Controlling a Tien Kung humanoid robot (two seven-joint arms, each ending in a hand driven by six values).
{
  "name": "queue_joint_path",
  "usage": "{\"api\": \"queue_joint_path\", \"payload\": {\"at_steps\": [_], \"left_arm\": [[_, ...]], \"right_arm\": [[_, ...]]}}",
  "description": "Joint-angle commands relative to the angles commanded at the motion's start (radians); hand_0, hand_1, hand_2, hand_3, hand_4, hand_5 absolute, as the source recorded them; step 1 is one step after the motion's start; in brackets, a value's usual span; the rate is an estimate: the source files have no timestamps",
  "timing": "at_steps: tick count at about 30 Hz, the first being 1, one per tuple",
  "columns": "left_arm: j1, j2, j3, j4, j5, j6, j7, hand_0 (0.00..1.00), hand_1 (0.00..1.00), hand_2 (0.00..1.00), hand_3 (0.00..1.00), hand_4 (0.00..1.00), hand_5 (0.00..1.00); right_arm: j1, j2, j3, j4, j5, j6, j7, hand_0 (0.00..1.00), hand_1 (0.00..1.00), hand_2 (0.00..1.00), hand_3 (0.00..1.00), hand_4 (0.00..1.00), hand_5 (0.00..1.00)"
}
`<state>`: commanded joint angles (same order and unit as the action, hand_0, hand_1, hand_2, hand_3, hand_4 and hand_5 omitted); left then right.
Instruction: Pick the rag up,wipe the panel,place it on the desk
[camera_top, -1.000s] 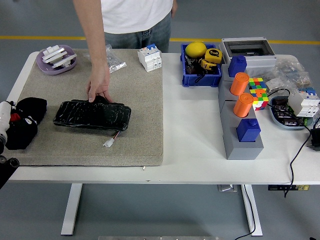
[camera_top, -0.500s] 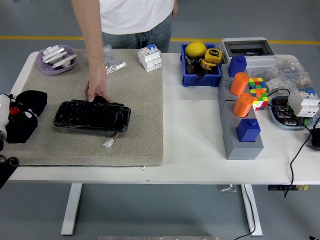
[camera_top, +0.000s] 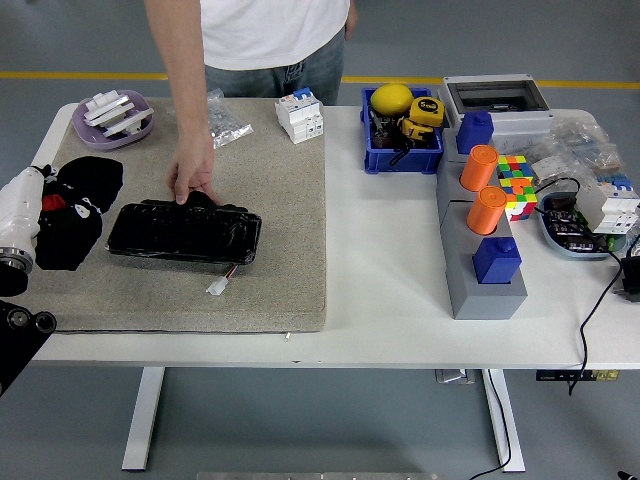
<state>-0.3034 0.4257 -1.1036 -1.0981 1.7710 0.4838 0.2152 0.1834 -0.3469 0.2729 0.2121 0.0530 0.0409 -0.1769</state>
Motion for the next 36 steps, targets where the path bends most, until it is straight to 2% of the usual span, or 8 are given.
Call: {"api": "queue_joint_path", "payload": {"at_steps": [8,22,36], "left_arm": [[-0.009,-0.014,0.037,-0.002,0.002,0.002,0.001,0.282,0.131,0.462,0.39,0.297,0.002],[-0.021,-0.058,0.133,-0.015,-0.004,0.003,0.009,0.281,0.131,0.463,0.392,0.299,0.002],[-0.025,-0.089,0.258,-0.105,0.01,0.015,0.022,0.283,0.132,0.464,0.395,0.3,0.002]], "right_arm": [[0.001,-0.003,0.0,-0.001,0.004,0.001,0.001,0.707,0.591,0.648,0.64,0.998,0.567],[-0.001,-0.006,-0.012,-0.003,0.019,0.002,0.009,0.706,0.59,0.648,0.64,0.998,0.568],[-0.003,-0.011,0.001,-0.005,0.001,0.002,0.004,0.706,0.589,0.647,0.64,0.998,0.571]]}}
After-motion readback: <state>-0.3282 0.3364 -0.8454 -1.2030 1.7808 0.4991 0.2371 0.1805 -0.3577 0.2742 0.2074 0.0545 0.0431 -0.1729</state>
